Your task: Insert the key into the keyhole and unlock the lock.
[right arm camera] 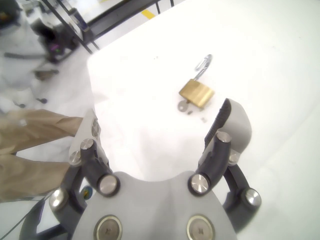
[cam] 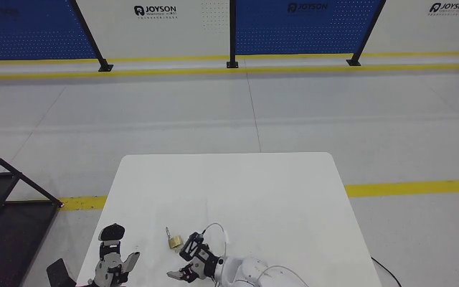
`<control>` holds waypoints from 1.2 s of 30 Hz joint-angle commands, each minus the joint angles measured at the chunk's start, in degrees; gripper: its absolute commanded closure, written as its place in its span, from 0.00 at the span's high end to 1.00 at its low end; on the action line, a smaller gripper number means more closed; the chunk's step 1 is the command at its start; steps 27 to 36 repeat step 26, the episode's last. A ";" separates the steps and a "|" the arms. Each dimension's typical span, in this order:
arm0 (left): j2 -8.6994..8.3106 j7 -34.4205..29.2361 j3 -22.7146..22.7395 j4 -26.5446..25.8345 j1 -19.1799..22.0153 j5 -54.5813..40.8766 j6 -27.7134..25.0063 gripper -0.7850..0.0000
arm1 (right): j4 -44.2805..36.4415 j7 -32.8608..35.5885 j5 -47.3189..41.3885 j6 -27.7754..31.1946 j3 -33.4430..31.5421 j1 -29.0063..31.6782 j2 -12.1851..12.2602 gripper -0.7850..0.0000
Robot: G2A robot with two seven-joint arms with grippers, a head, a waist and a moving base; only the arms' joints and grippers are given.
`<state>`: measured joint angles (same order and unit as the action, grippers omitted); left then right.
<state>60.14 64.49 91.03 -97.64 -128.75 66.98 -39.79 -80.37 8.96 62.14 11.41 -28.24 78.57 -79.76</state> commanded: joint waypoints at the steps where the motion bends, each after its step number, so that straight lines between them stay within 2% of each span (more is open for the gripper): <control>1: 0.00 0.00 0.00 0.00 0.00 0.00 0.00 1.00 | -1.15 0.15 0.11 -0.61 -0.36 0.14 0.05 1.00; 5: 0.00 0.00 0.00 0.00 0.00 0.00 0.00 1.00 | -4.49 -3.31 1.32 0.95 -2.78 1.88 1.29 1.00; 8: 0.00 0.00 0.00 0.00 0.00 0.00 0.00 1.00 | -9.48 -6.95 4.23 3.15 -6.60 4.90 3.40 1.00; 11: 0.00 0.00 0.00 0.00 0.00 0.00 0.00 1.00 | -17.71 -10.38 7.90 7.18 -12.10 10.33 6.32 1.00; 15: 0.00 0.00 0.00 0.00 0.00 0.00 0.00 1.00 | -29.91 -16.90 12.65 15.58 -20.22 19.47 10.15 1.00; 36: 0.00 0.00 0.00 0.00 0.00 0.00 0.00 1.00 | -29.87 -16.89 12.64 15.53 -20.21 19.43 10.15 1.00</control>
